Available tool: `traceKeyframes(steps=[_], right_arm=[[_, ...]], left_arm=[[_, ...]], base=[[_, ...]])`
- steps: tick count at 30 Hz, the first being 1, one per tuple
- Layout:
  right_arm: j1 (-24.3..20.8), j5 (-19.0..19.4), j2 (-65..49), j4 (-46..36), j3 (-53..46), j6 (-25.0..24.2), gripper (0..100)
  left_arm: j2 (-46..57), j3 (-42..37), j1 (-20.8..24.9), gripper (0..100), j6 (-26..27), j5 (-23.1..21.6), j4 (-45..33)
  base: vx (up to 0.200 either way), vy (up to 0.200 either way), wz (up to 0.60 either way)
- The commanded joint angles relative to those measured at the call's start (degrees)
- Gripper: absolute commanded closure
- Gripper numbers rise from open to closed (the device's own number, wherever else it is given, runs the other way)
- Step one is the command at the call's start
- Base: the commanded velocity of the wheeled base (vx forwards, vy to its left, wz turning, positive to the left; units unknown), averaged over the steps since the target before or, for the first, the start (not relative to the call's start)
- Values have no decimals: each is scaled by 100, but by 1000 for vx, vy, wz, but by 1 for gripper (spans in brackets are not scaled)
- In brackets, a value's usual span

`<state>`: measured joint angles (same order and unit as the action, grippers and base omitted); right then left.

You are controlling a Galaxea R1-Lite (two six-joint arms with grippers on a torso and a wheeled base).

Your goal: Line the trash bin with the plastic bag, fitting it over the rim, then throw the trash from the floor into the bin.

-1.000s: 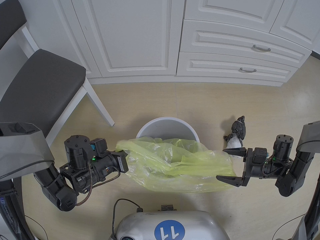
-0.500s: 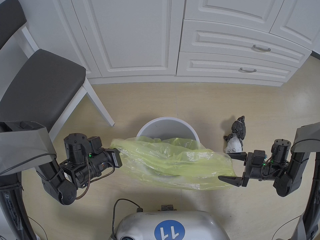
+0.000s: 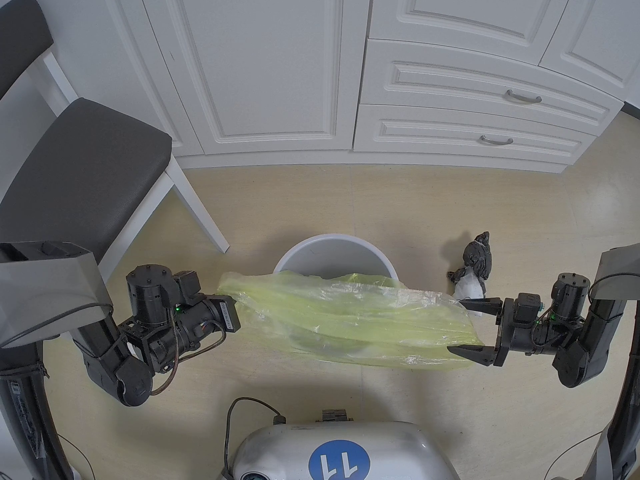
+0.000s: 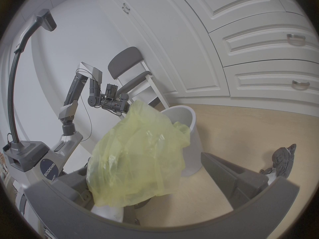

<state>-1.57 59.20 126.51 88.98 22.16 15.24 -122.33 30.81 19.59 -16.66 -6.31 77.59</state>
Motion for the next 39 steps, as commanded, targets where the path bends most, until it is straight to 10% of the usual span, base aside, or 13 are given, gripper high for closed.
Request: traceKeyframes(steps=[1, 39], right_arm=[[69, 57, -30, 102, 7, 5, 0], [307, 285, -1551, 102, -10, -1181, 0]], left_arm=[[-36, 13, -25, 100, -3, -1, 1], [350, -268, 361, 100, -3, 43, 1]], base=[[0, 0, 0], [0, 0, 0]])
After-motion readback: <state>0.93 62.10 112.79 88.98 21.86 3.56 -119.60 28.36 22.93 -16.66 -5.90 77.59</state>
